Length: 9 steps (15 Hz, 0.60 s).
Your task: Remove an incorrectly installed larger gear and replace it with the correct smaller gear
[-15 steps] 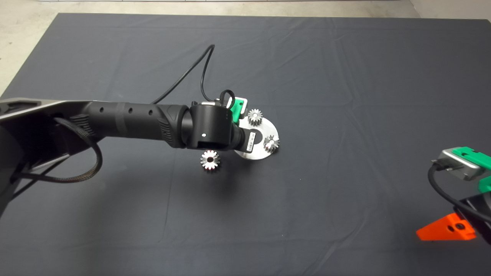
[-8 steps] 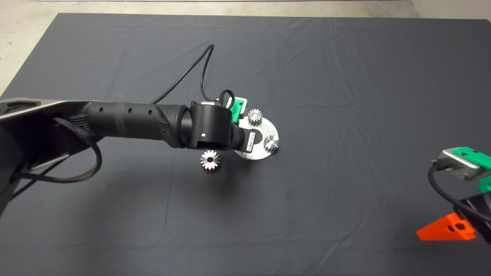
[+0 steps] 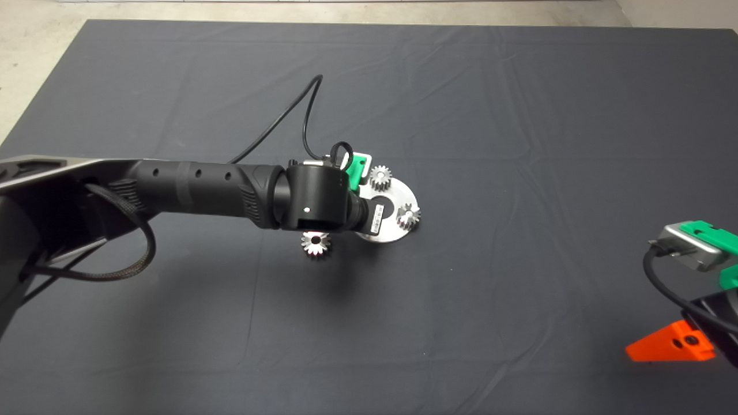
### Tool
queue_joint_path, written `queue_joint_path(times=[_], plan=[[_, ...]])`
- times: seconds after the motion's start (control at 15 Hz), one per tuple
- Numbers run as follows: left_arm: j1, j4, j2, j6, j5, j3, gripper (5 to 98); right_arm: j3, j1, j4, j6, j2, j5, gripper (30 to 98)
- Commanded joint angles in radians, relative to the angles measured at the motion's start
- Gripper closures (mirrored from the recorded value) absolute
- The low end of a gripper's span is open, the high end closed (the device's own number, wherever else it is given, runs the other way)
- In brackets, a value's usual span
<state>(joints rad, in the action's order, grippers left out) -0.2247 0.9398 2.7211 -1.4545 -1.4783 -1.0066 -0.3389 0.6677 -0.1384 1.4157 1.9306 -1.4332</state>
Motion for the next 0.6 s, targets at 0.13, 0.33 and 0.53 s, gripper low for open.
queue_joint_path(times=[0.13,0.33,0.53], plan=[[-0.012,-0.004,-0.002,-0.003,0.0,0.007,68.9,0.002,0.012,-0.035,0.005,-0.003,0.003,30.8],[-0.012,-0.004,-0.001,0.003,-0.002,0.008,68.9,0.002,0.012,-0.035,0.005,-0.005,0.003,30.8],[-0.012,-0.004,0.004,0.006,-0.002,0.008,68.4,0.002,0.012,-0.035,0.005,-0.005,0.002,30.8]])
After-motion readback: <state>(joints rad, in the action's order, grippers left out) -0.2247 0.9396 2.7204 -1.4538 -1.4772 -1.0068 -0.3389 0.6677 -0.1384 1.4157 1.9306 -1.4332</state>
